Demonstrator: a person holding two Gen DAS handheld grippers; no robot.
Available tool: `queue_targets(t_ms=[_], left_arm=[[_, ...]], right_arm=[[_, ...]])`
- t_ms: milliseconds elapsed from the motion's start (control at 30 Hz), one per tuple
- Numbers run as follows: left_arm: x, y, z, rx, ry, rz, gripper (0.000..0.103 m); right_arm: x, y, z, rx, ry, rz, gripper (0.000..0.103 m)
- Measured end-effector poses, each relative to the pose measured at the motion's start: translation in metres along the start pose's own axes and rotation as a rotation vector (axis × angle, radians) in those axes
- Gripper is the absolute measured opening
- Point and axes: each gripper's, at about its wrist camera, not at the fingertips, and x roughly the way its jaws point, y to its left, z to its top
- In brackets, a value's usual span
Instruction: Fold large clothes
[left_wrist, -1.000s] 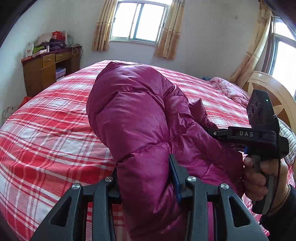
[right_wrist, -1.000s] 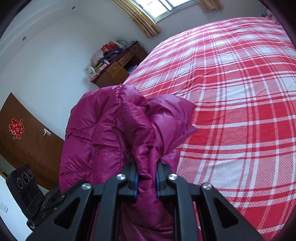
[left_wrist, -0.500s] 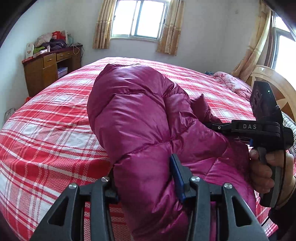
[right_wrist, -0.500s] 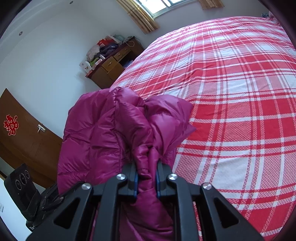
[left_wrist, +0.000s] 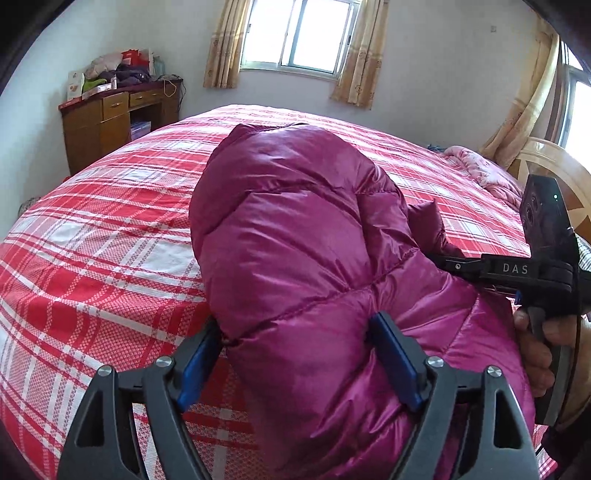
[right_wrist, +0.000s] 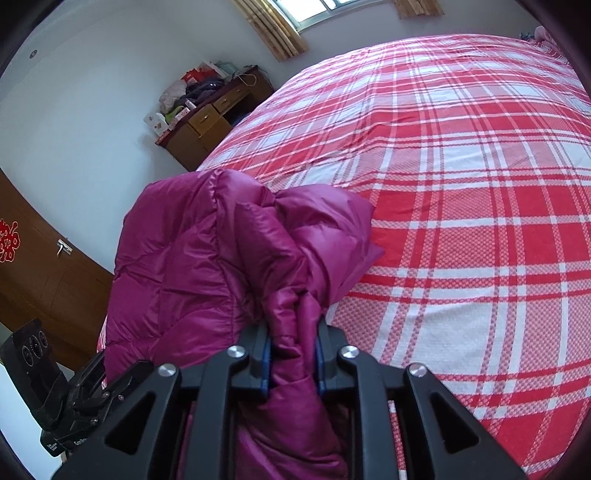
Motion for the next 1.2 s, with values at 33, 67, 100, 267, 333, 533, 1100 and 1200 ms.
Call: queue_targets(t_ms=[33, 67, 100, 267, 333, 533, 1100, 1200], left_arm=[[0.001, 0.001, -0.001, -0.009, 0.001, 0.0, 0.085], [0.001, 0.003, -0.002, -0.018, 0.001, 0.0, 0.085], [0.002, 0.005, -0.003, -0.025, 0.001, -0.001, 0.086], [-0.001, 0.005, -0.003, -0.034, 0.003, 0.011, 0.088], [-0.005, 0.002, -0.002, -0.022, -0.001, 0.036, 0.088], [-0.051, -0.015, 0.011, 0.044, -0.105, 0.128, 0.088], [-0.169, -0.047, 0.035, 0.077, -0.359, 0.058, 0.088], [-0.176, -0.05, 0.036, 0.081, -0.377, 0.052, 0.088]], right_arm=[[0.001, -0.001, 0.0, 0.002, 0.002, -0.003, 0.023], [0.002, -0.001, -0.001, 0.002, 0.004, -0.006, 0.023], [0.002, -0.002, -0.001, 0.002, 0.007, -0.01, 0.024], [0.002, 0.002, -0.001, -0.02, 0.014, -0.052, 0.032], [0.0, 0.005, 0.0, -0.027, 0.01, -0.074, 0.035], [-0.036, 0.019, -0.002, -0.051, -0.062, -0.135, 0.067], [-0.158, 0.115, -0.051, -0.275, -0.348, -0.202, 0.083], [-0.168, 0.119, -0.056, -0.272, -0.368, -0.196, 0.083]])
